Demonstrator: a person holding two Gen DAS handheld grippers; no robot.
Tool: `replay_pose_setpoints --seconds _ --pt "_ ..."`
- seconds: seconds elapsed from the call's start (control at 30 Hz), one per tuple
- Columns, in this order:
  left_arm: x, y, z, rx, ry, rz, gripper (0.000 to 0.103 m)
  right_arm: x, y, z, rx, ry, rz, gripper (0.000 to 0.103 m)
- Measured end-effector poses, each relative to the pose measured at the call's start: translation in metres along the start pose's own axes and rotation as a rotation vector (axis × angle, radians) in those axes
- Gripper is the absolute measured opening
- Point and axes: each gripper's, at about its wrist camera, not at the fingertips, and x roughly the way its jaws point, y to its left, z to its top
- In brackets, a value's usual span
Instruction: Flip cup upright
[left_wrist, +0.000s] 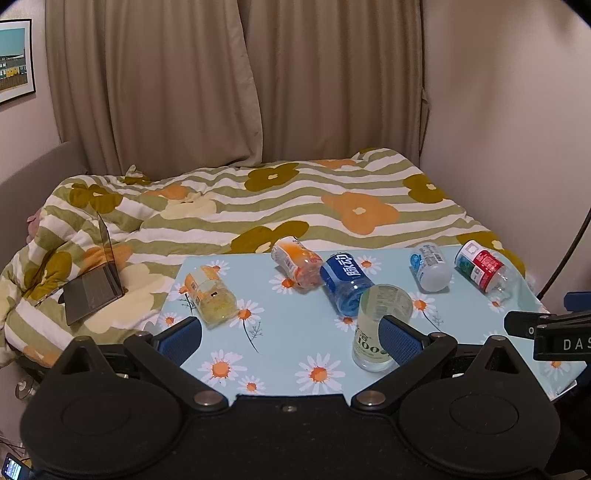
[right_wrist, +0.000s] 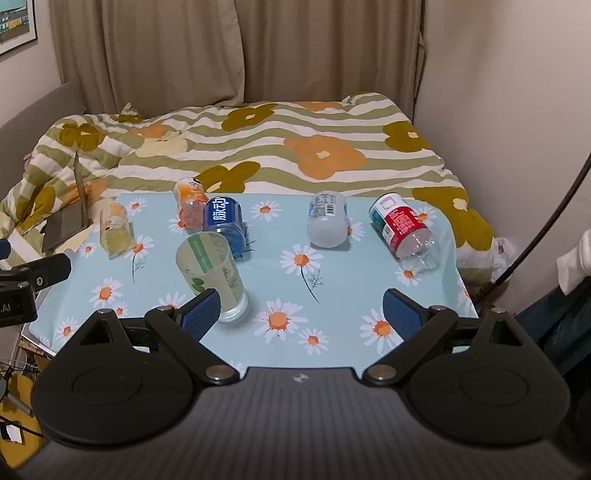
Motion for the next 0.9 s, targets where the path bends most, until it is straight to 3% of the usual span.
replay_pose_setpoints --seconds 0.9 --pt "-0.0078 -0.0107 -0.0055 0.030 -0.019 0.006 0.103 -0.0026 -0.0051 -0.0053 0.009 0.007 -0.006 0.103"
